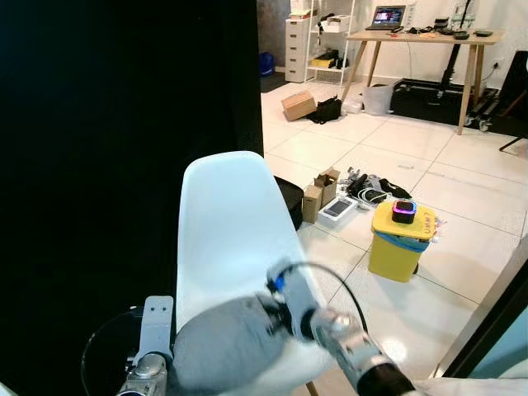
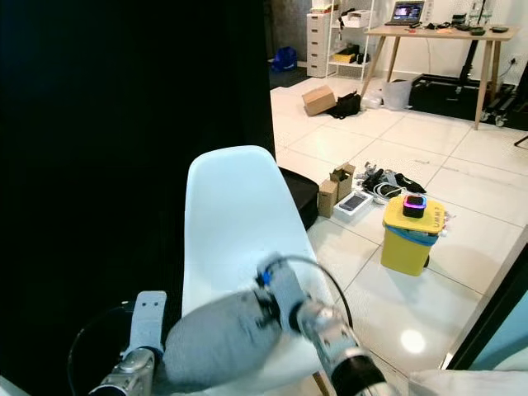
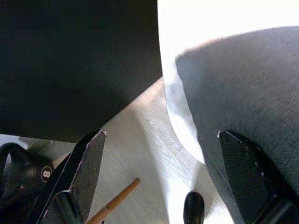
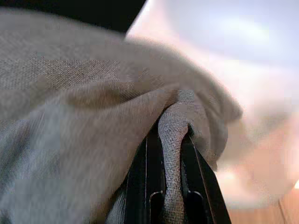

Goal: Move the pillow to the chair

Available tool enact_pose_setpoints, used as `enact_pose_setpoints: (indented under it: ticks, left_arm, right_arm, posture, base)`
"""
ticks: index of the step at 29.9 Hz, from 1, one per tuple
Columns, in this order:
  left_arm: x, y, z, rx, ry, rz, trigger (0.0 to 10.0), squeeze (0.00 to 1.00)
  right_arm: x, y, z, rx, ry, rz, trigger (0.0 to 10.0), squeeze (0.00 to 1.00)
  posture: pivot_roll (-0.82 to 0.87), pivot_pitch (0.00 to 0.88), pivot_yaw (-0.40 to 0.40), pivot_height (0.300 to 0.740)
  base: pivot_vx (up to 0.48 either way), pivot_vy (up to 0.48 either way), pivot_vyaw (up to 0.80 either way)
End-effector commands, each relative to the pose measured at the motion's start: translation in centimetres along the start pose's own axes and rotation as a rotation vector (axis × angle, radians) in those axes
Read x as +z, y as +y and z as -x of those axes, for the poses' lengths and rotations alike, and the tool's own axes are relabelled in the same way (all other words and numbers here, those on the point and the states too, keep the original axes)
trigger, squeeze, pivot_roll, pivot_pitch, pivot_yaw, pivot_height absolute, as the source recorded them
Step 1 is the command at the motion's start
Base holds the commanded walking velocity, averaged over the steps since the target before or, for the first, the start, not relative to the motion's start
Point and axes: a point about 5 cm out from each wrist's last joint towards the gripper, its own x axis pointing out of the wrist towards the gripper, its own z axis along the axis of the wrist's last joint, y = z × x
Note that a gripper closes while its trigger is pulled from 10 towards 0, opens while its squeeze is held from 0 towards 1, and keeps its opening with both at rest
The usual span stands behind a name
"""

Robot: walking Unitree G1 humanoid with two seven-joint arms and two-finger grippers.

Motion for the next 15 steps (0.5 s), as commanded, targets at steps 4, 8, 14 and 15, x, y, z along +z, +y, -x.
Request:
enact_pose_setpoints:
  ticks: [4,8,14,15]
  left_arm:
    - [1.0,-0.4,-0.1,-0.015,-0.046,-0.006,10.0,0.0]
    - [1.3,-0.7,-0.1,-0.034,-0.057,0.0,10.0,0.0]
    - [1.4,-0.9,-0.1,-0.046,-0.061,0.008,10.0,0.0]
    - [1.4,-0.9,-0.1,-0.049,-0.06,0.011,10.0,0.0]
  right_arm:
    - [-0.6,0.2,-0.6,-0.044,0.029,-0.066,10.0,0.0]
    - [-2.3,-0.5,-0.4,-0.124,0.083,-0.117,10.0,0.0]
    - [-3.8,-1.3,0.0,-0.199,0.152,-0.08,10.0,0.0]
    - [-4.0,-1.8,0.2,-0.236,0.164,-0.053,10.0,0.0]
  posture:
    - [0.01,0.0,0.073,0.705]
    - [0.01,0.0,0.071,0.69]
    - [0.01,0.0,0.075,0.67]
    - [0.01,0.0,0.076,0.665]
  base:
    - [0.0,0.0,0.0]
    - [0.0,0.0,0.0]
    - [0.0,0.0,0.0]
    - [0.0,0.0,0.0]
